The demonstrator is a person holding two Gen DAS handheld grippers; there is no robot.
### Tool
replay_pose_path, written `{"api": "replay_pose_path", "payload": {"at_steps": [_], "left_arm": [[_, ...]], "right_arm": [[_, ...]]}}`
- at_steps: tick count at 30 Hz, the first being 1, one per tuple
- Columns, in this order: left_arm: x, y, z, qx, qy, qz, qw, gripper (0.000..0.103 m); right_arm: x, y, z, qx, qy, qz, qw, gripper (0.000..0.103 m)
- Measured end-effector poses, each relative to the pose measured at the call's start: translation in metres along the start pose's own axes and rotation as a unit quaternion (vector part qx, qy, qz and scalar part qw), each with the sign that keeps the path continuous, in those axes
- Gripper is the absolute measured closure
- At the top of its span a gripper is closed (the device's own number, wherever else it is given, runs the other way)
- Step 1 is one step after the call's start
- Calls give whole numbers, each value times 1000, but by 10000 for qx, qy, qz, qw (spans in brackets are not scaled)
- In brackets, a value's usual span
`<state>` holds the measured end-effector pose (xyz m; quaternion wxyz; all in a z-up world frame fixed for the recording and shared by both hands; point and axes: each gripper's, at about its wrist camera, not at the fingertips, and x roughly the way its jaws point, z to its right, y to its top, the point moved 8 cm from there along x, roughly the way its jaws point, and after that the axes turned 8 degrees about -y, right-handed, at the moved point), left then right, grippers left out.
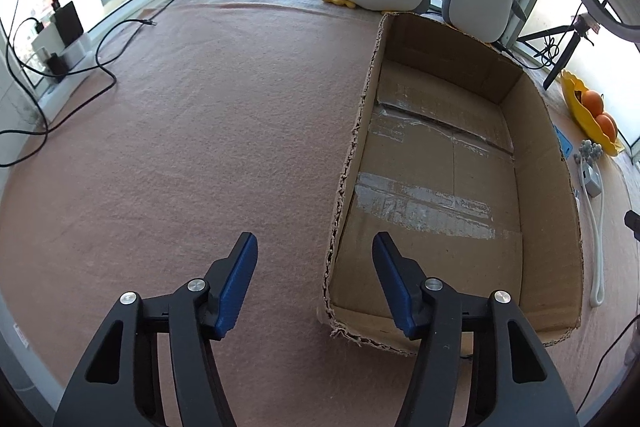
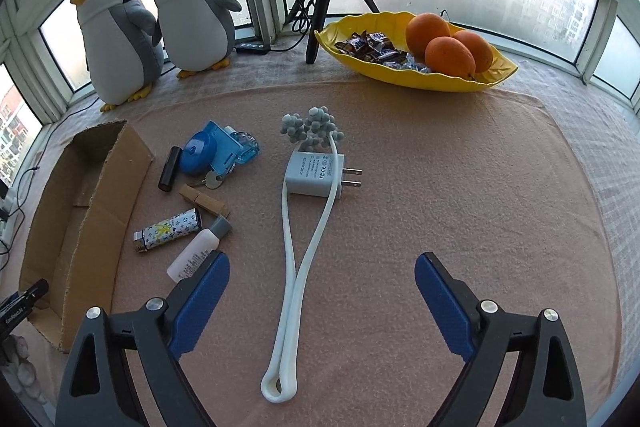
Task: Organize rigid objects
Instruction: 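Move the left tool over the cardboard box while the right tool approaches the white cable, then close the right gripper on the white cable and lift it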
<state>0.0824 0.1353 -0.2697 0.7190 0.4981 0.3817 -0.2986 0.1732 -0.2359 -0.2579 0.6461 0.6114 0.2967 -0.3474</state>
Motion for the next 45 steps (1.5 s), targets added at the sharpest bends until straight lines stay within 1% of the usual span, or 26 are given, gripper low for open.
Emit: {"api": "replay_pose_path", "payload": {"at_steps": [3,4,6,8,14,17,19,21,24,26,33,34,36,39,42,45], "left_arm": [[3,-1,0,-115,-180,-1,9998,48],[4,-1,0,-149,-229,-13,9996,48],[5,-1,1,-158,-279,-26,9995,51],[6,-1,1,-137,-305,-35,9994,52],[10,0,3,-93,-321,-120,9994,55],[13,0,3,-62,-312,-152,9994,57],[14,0,3,-76,-317,-171,9993,58],[15,0,3,-83,-325,-185,9993,58],[16,0,3,-71,-323,-199,9993,58],[16,1,4,-60,-314,-205,9993,58],[17,2,5,-36,-272,-192,9994,58],[17,2,5,-36,-269,-192,9994,58],[17,2,5,-36,-266,-194,9995,58],[17,2,5,-35,-269,-193,9994,58],[17,2,5,-37,-266,-193,9995,58],[18,2,5,-37,-262,-186,9995,58]], "right_arm": [[12,-4,3,100,105,-224,9996,25],[15,-5,3,132,129,-284,9994,26],[21,-5,4,181,176,-386,9989,32],[25,-6,4,201,213,-455,9985,36],[36,-5,-6,143,273,-566,9979,39],[42,-4,-11,49,231,-581,9980,42],[48,-3,-14,-23,168,-611,9980,43],[53,-3,-15,-48,146,-659,9977,48],[59,-4,-14,-83,110,-692,9975,50],[61,-3,-12,-28,153,-696,9975,50],[63,8,2,487,474,-653,9955,50],[63,10,3,556,490,-646,9952,52],[67,14,6,602,494,-665,9947,63],[73,16,6,684,590,-731,9932,73],[80,15,6,819,725,-858,9903,75],[82,15,6,834,727,-853,9902,75]]}}
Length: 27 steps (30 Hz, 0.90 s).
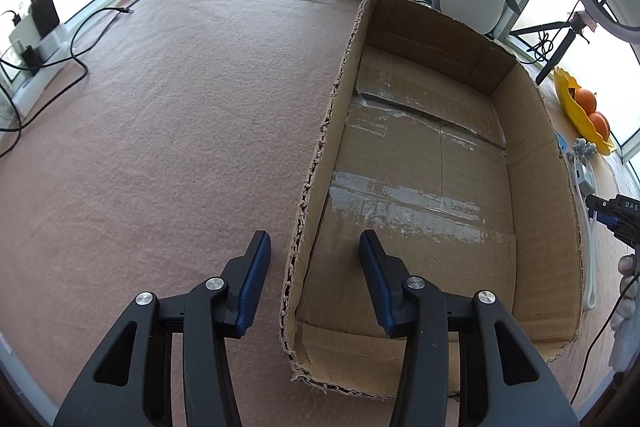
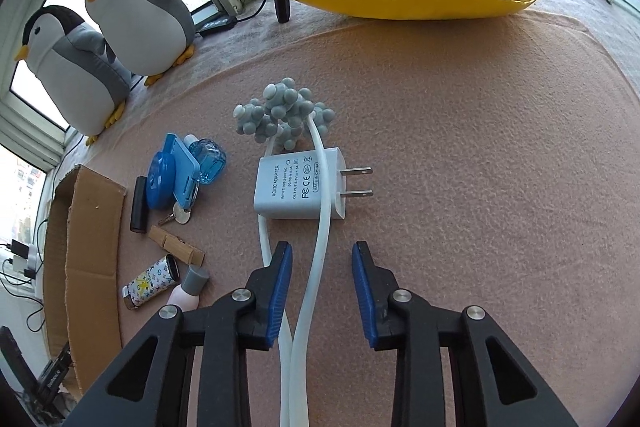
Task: Organize rigid objects
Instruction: 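Close the right gripper on the white cable and lift it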
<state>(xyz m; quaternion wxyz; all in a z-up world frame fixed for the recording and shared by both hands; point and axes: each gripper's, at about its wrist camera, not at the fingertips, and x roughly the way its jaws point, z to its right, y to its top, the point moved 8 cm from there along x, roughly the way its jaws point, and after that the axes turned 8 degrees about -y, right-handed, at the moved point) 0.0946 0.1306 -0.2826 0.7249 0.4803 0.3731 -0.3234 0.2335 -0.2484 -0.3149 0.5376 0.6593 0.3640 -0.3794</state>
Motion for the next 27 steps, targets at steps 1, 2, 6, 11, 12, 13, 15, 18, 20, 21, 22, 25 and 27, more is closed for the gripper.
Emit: {"api": "replay_pose_path", "payload": {"at_steps": [1,2,6,11,12,13,15,18,20,21,22,25,27], "left_arm": [[0,0,0,4,6,2,10000,58],[0,0,0,11,12,4,10000,58],[1,0,0,32,28,4,10000,58],[1,-1,0,43,38,5,10000,58],[1,-1,0,44,38,6,10000,58],[1,-1,0,46,39,7,10000,58],[0,0,0,41,42,7,10000,58],[0,0,1,53,48,7,10000,58],[0,0,0,54,55,11,10000,58],[0,0,0,47,57,12,10000,58],[0,0,0,44,58,14,10000,58],[0,0,0,49,60,13,10000,58],[0,0,0,42,56,16,10000,58]], "right_arm": [[0,0,0,-6,2,1,10000,76],[0,0,0,-5,9,-1,10000,76],[2,4,2,56,68,21,10000,79],[5,10,3,131,263,5,9996,89],[6,10,3,149,317,-25,9994,94],[7,10,3,180,397,-61,9990,95],[7,10,3,286,578,-105,9979,97],[4,8,1,301,643,-91,9974,97],[2,7,-2,319,735,-103,9967,98],[0,7,-2,346,786,-114,9962,98],[-2,6,-3,367,840,-113,9957,98],[-11,5,-9,330,927,-76,9951,98],[-17,5,-15,276,982,-42,9948,98]]}}
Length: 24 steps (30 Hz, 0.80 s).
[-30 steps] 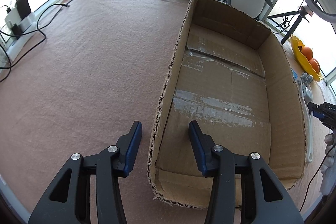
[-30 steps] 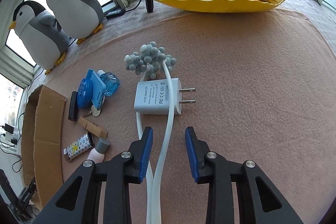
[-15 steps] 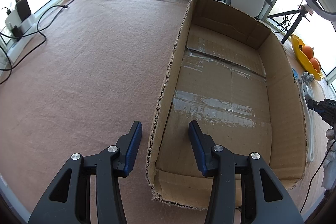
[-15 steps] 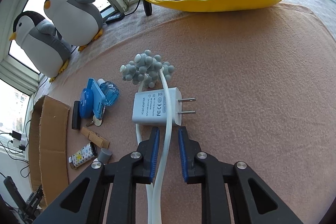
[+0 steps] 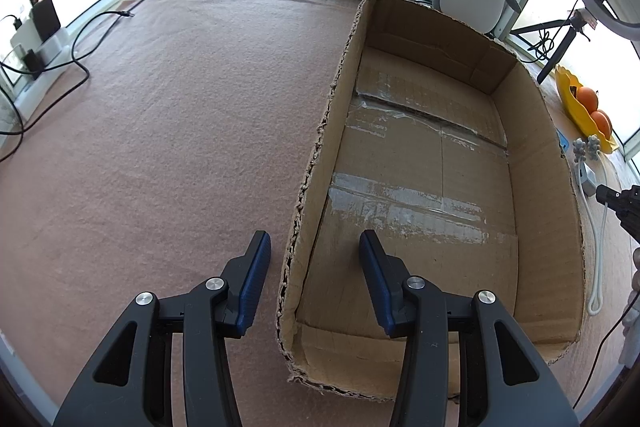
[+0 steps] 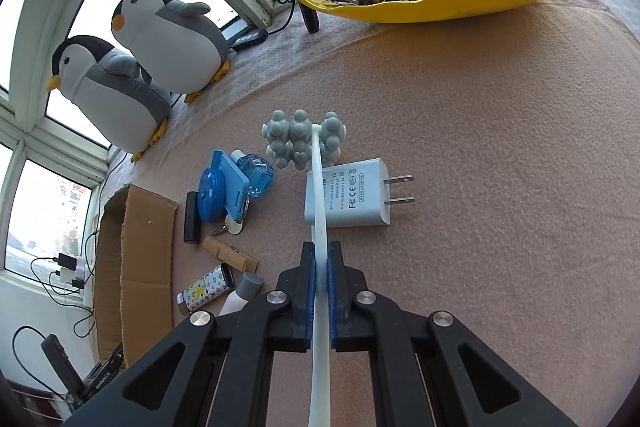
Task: Organize rigid objects
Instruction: 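Close the right gripper on the white cable and lift it, then carry the white cable with the right gripper and drop it into the box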
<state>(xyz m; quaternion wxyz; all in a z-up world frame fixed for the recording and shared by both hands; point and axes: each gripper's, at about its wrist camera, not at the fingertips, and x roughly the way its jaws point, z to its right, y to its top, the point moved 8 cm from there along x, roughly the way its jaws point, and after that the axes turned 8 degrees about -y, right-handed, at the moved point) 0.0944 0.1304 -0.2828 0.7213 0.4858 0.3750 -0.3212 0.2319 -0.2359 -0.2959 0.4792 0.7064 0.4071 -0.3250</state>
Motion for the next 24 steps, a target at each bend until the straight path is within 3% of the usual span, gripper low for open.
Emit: {"api": "replay_pose_path", "payload": {"at_steps": [11,24], "left_arm": [[0,0,1,-13,-29,11,10000,58],[2,2,2,-10,-60,22,10000,58]], "right_arm": [[-31,2,-50,-379,310,194,9986,99],[-68,-2,-152,-1192,822,366,9888,99]]}}
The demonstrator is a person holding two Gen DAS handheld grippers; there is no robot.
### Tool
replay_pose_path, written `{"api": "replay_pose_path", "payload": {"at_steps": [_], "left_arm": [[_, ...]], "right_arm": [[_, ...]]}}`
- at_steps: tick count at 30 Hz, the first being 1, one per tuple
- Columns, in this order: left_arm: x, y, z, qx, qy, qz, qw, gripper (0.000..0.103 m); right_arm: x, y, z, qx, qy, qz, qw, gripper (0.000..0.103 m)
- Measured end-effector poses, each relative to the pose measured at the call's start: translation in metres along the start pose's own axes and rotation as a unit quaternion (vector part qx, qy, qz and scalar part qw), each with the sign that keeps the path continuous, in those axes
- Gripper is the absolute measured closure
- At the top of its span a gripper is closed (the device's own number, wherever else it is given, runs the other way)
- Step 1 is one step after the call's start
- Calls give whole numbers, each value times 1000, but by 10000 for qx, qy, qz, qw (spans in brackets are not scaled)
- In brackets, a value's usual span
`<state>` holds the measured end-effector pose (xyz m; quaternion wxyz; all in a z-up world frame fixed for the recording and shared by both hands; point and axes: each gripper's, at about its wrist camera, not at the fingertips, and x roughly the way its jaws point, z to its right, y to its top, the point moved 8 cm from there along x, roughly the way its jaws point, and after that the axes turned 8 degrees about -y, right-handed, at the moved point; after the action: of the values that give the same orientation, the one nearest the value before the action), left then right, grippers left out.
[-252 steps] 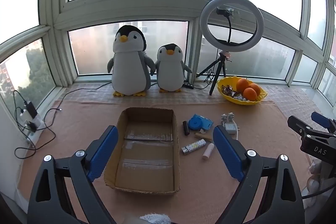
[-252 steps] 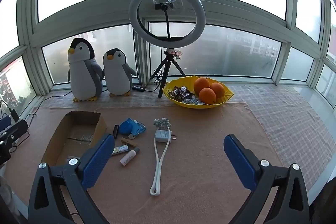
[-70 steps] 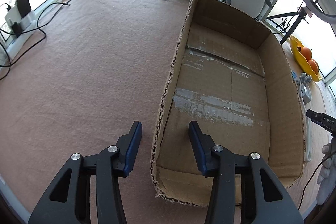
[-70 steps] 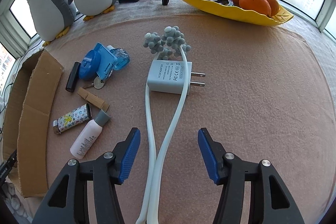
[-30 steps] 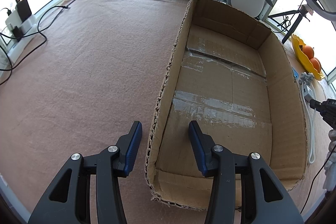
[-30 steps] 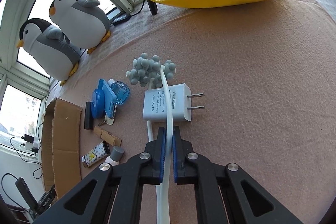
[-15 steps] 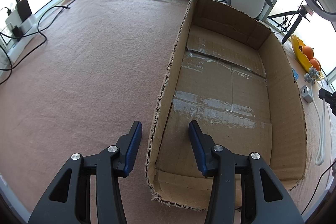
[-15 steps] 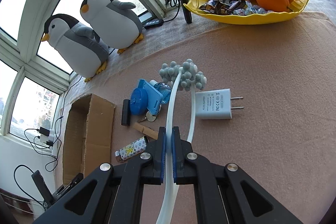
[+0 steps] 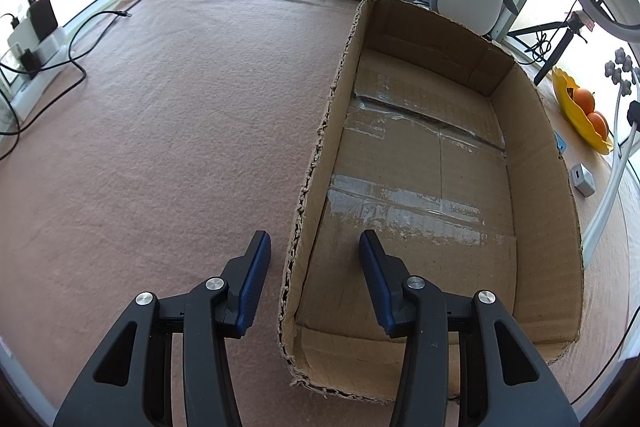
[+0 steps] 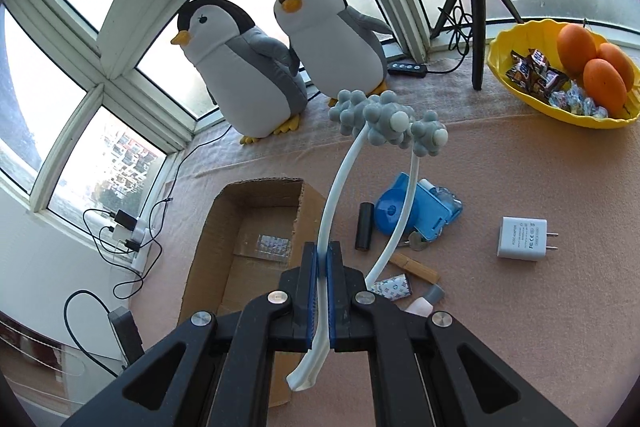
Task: Organize rigid objects
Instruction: 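Carry the white cable with the right gripper and drop it into the box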
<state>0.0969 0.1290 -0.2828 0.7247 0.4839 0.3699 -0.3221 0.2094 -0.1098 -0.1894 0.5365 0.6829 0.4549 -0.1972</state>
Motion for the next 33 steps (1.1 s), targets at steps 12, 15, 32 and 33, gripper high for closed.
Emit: {"api": "replay_pose_path", "payload": {"at_steps": [12,15,32,33], "left_arm": [[1,-1,1,-46,-89,20,9999,58],[2,-1,1,-33,-89,26,10000,58],[1,-1,1,-9,-89,24,10000,58],[1,-1,1,-9,-88,25,10000,58]], "right_arm": [[-25,13,-70,-586,339,247,9974,99],[-26,11,-81,-628,465,206,9967,99],[44,-27,-107,-1137,155,-438,9924,99],[49,-30,-106,-1179,97,-476,9918,99]]}}
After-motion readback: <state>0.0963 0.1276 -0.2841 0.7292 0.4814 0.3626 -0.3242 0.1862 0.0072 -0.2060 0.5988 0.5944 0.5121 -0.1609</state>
